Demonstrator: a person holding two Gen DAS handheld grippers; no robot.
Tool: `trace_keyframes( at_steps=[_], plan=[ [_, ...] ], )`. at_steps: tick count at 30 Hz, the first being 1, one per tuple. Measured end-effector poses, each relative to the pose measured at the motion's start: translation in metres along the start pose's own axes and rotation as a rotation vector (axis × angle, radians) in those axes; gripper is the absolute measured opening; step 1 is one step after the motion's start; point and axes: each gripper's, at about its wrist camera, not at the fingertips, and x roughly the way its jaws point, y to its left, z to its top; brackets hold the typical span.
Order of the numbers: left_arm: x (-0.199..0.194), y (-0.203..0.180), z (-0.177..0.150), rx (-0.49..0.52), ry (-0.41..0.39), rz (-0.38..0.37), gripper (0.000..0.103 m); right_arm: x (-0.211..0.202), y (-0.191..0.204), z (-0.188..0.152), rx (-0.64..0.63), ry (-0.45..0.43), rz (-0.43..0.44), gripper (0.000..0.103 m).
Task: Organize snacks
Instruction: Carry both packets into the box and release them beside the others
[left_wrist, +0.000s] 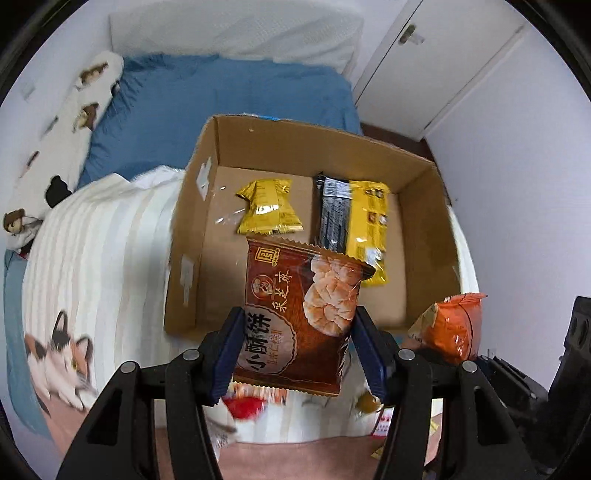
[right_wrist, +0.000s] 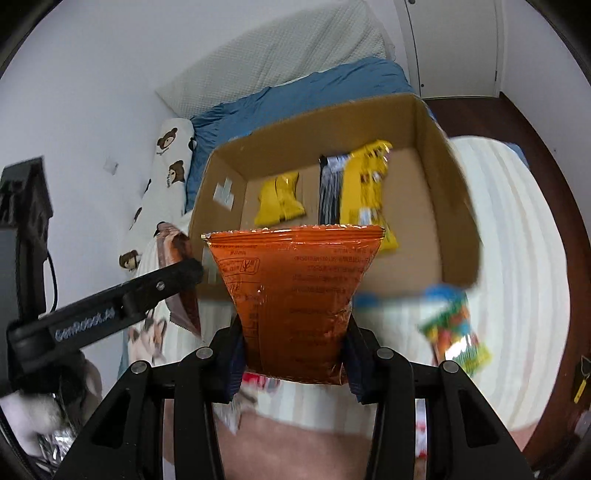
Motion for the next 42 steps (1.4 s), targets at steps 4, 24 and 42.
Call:
trace_keyframes(
  at_steps=[4, 24, 42],
  plan=[
    [0.047, 0.014, 0.032, -0.036, 0.11, 0.01, 0.056, 0.045, 0.003, 0.038, 0.006, 0.069, -0.001, 0.047],
    [0.14, 0.042, 0.037, -0.082, 0.345, -0.027, 0.081, 0.15, -0.023, 0.059, 0.022, 0.325, -0.092, 0.093],
    [0.055, 0.023, -0.002, -0.001, 0.043, 0.089, 0.089, 0.078, -0.029, 0.036, -0.015, 0.077, -0.22, 0.096]
  ],
)
